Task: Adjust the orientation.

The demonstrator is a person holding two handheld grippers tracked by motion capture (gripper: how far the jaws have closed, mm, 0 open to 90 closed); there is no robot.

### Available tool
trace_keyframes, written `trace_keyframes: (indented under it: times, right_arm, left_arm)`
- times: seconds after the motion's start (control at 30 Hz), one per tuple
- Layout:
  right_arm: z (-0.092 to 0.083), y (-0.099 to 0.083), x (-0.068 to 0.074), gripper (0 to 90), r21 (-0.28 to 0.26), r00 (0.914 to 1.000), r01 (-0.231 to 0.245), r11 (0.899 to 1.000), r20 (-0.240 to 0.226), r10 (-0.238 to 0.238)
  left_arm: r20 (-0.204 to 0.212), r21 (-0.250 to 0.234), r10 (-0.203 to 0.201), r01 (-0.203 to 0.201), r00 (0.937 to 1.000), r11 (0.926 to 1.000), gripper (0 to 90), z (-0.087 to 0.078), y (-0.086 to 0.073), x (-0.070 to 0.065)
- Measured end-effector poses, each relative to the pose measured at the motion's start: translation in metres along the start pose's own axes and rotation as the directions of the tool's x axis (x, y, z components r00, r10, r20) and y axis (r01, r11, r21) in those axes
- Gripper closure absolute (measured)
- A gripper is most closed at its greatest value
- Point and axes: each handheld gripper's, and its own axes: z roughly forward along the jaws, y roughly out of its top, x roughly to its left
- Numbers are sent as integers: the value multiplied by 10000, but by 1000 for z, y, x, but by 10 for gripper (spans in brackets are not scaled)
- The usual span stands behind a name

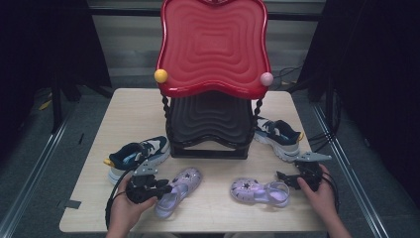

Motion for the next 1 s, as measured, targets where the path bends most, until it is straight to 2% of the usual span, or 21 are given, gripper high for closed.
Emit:
trace_keyframes:
  times: [0.27, 0.37, 0.53, 0.7, 1.0]
  right_arm:
    - [0, 0, 0, 105, 1, 10000, 5, 10000, 1, -5]
    - [0, 0, 0, 105, 10, 10000, -14, 10000, -11, 14]
    - [0, 0, 0, 105, 0, 10000, 8, 10000, -3, -8]
    - [0, 0, 0, 105, 14, 10000, -30, 10000, -24, 30]
    - [0, 0, 0, 105, 10, 10000, -15, 10000, -11, 15]
  left_arm:
    - [-68, -154, 102, -104, 9999, 9998, 721, 5, 0, -2]
    - [-192, -76, 403, -405, 9990, 9992, 744, 5, 1, -3]
    - [-233, 84, 561, -559, 9982, 9984, 793, 4, 2, -3]
    - [-390, 214, 1026, -1019, 9940, 9946, 815, 3, 4, -6]
    - [-497, -126, 1079, -1087, 9929, 9940, 824, -4, 6, -8]
